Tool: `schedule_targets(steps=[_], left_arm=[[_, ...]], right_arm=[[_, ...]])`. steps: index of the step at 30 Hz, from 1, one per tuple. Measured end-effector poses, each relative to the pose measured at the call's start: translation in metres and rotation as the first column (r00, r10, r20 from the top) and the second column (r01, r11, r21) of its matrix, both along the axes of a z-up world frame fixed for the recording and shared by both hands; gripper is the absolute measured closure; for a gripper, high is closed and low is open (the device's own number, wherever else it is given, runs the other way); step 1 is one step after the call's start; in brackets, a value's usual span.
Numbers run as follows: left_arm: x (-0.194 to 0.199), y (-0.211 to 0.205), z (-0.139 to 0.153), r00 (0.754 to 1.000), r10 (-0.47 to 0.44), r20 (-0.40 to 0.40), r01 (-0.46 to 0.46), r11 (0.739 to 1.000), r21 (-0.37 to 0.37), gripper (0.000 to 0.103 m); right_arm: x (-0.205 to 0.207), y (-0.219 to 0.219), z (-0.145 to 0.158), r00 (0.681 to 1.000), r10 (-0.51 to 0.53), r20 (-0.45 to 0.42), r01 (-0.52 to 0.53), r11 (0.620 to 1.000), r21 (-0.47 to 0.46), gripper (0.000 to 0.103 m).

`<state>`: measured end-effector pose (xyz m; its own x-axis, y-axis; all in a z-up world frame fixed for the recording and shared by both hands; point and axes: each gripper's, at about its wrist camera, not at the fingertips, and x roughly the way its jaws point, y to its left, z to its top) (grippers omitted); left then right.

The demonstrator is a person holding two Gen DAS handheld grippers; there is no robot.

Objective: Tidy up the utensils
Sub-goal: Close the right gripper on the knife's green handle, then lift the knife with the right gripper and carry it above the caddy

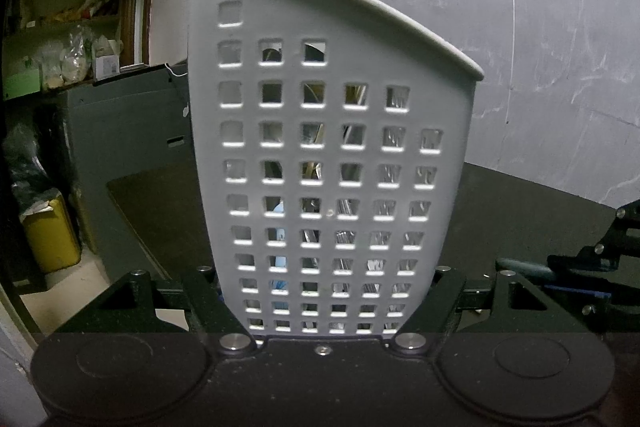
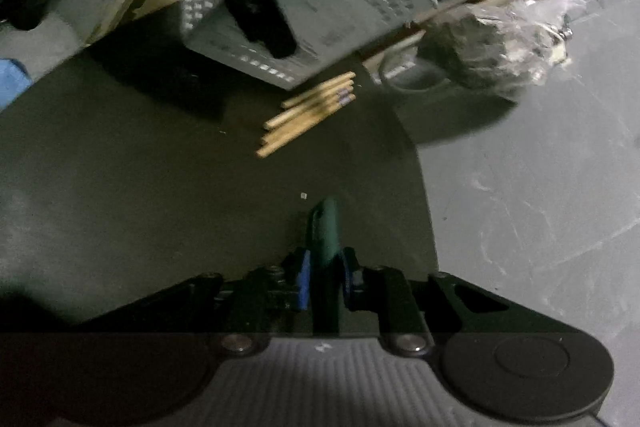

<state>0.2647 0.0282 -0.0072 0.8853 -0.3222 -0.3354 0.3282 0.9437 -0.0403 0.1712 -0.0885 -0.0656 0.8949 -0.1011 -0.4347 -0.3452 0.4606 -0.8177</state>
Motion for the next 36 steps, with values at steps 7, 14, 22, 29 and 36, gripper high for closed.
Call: schedule_targets(steps=[7,14,22,29,36], left_arm=[[0.0,0.002,0.0,1.0,-0.004,0.0,0.004,1.0,-0.004,0.028],[0.002,0.001,0.0,1.0,-0.003,-0.001,0.003,1.0,-0.002,0.028],[0.003,-0.001,0.0,1.0,-0.002,-0.001,0.002,1.0,0.009,0.028],[0.003,-0.002,-0.001,1.0,0.0,-0.003,0.0,1.0,0.011,0.027],[0.003,-0.002,0.0,1.0,-0.001,-0.003,0.001,1.0,0.01,0.027]], right_arm=[[0.017,-0.01,0.022,0.993,-0.029,-0.116,0.049,0.984,0.174,0.09],[0.051,-0.061,0.061,0.944,-0.103,-0.315,0.259,0.821,0.508,0.09],[0.076,-0.104,0.068,0.883,-0.104,-0.459,0.405,0.665,0.628,0.086],[0.07,-0.095,0.066,0.906,-0.095,-0.413,0.348,0.721,0.599,0.089],[0.04,-0.046,0.049,0.965,-0.074,-0.251,0.167,0.913,0.373,0.091]])
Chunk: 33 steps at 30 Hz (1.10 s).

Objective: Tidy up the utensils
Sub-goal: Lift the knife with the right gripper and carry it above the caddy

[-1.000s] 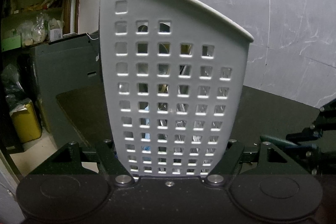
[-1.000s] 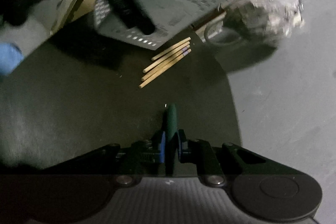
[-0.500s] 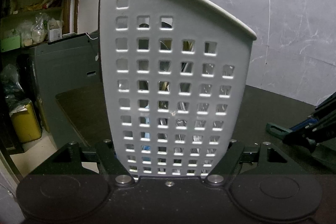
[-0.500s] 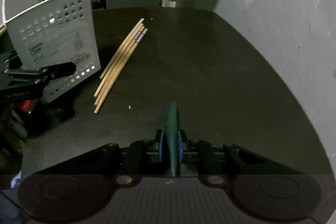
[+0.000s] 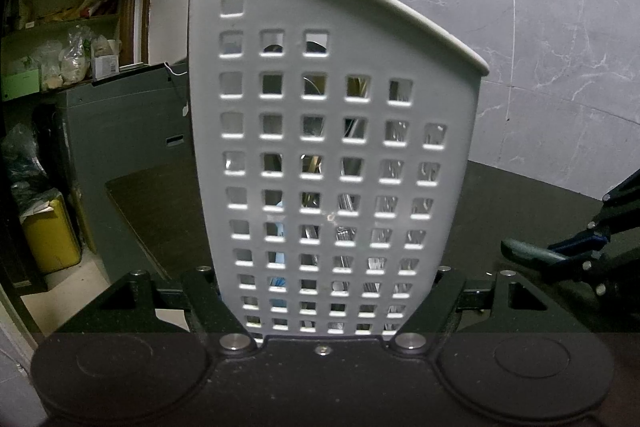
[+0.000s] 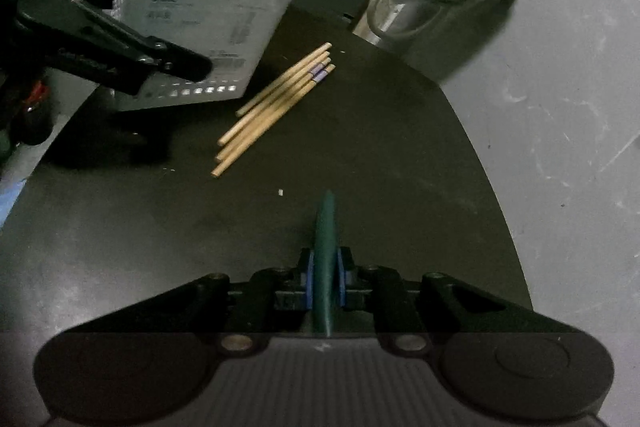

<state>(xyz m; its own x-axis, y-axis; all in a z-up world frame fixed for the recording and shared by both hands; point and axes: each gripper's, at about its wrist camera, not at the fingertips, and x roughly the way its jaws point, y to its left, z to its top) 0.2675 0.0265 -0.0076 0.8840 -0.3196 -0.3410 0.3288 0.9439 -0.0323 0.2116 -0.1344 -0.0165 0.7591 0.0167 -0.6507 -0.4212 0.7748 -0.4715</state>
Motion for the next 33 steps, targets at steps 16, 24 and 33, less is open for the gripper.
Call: schedule_targets(steps=[16,24,33], left_arm=[[-0.001,0.0,0.0,1.0,0.002,0.002,-0.002,1.0,-0.002,0.027],[-0.001,0.0,0.0,1.0,0.004,0.0,-0.004,1.0,-0.003,0.027],[-0.001,0.001,0.0,1.0,0.004,-0.001,-0.004,1.0,-0.003,0.027]], right_arm=[[0.022,-0.065,0.044,0.993,-0.072,-0.091,0.105,0.885,0.453,0.091],[-0.012,-0.058,0.117,0.96,-0.004,0.281,-0.174,0.777,0.605,0.091],[-0.009,-0.042,0.179,0.848,-0.011,0.53,-0.38,0.684,0.623,0.091]])
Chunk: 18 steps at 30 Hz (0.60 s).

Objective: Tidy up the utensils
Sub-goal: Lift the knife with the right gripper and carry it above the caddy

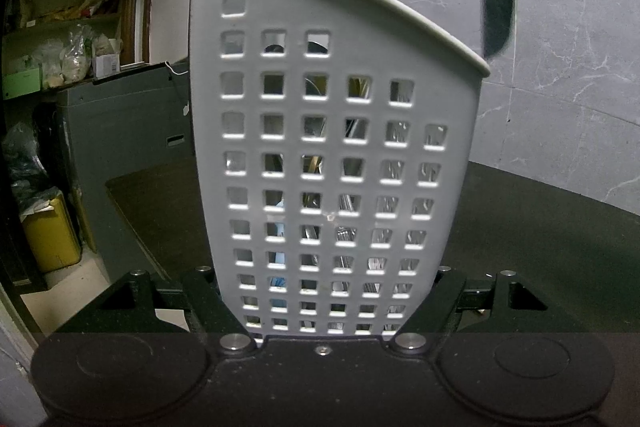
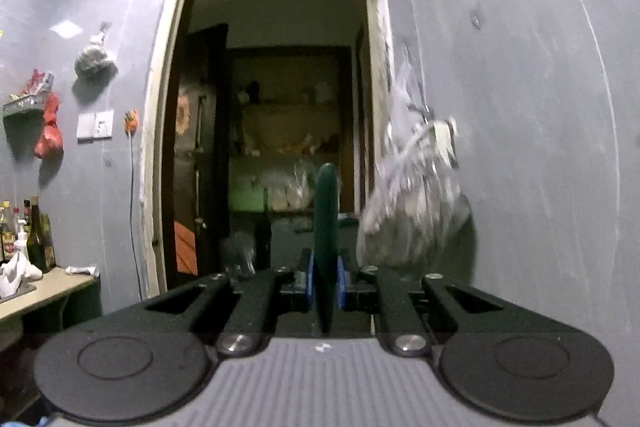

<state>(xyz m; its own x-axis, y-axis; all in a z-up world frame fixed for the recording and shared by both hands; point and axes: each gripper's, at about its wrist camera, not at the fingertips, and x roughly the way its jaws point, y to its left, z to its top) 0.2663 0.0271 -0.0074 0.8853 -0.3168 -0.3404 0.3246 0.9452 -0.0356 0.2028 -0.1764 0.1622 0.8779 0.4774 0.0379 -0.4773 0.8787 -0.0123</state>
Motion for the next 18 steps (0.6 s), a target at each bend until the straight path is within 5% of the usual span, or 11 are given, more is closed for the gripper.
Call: schedule_targets(steps=[14,18], left_arm=[[0.0,0.0,0.001,1.0,0.0,-0.001,0.0,1.0,0.004,0.027],[0.0,0.0,0.001,1.0,0.0,-0.001,0.0,1.0,0.005,0.027]], right_arm=[[-0.011,0.053,-0.004,0.973,0.115,0.199,-0.118,0.993,0.004,0.09],[-0.001,0.069,-0.016,0.976,0.151,0.155,-0.152,0.988,-0.003,0.09]])
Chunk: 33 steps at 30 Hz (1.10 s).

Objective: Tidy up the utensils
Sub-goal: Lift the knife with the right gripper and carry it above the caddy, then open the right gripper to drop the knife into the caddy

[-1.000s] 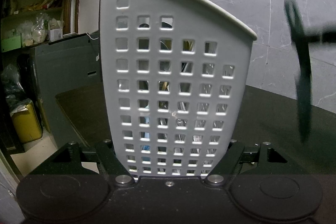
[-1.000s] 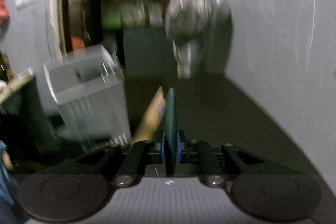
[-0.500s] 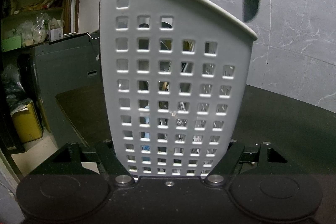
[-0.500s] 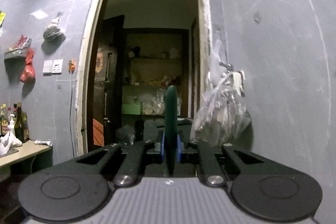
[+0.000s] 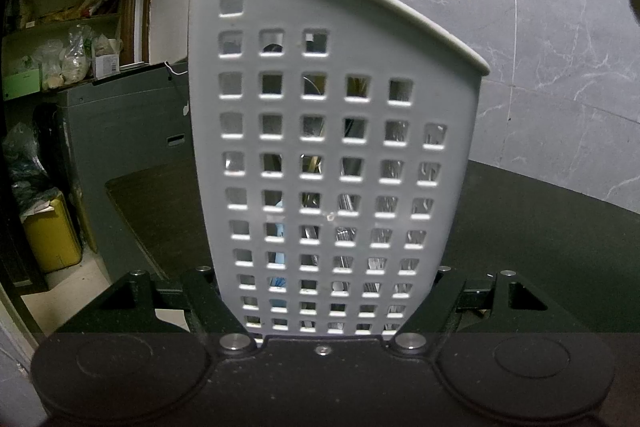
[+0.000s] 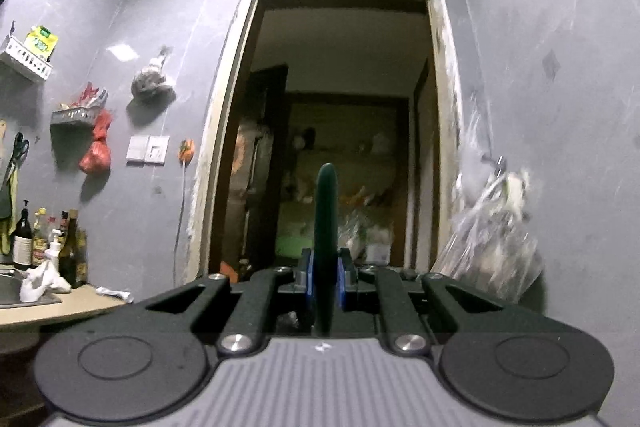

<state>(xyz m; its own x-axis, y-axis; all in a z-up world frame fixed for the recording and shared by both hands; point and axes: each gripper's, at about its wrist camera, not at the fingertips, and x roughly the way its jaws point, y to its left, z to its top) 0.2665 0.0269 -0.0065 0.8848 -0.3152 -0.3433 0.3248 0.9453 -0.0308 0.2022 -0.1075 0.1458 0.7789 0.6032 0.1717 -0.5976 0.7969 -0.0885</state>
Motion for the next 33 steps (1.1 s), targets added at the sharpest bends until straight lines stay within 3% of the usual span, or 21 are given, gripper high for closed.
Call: schedule_targets(steps=[15,33], left_arm=[[0.0,0.0,0.0,1.0,0.0,0.0,0.0,1.0,0.002,0.027],[0.0,-0.001,0.0,1.0,0.0,0.0,0.0,1.0,0.003,0.027]], right_arm=[[0.027,0.016,-0.042,0.975,0.001,-0.223,-0.026,0.994,-0.107,0.09],[0.04,0.02,-0.063,0.941,0.004,-0.338,-0.058,0.987,-0.15,0.089]])
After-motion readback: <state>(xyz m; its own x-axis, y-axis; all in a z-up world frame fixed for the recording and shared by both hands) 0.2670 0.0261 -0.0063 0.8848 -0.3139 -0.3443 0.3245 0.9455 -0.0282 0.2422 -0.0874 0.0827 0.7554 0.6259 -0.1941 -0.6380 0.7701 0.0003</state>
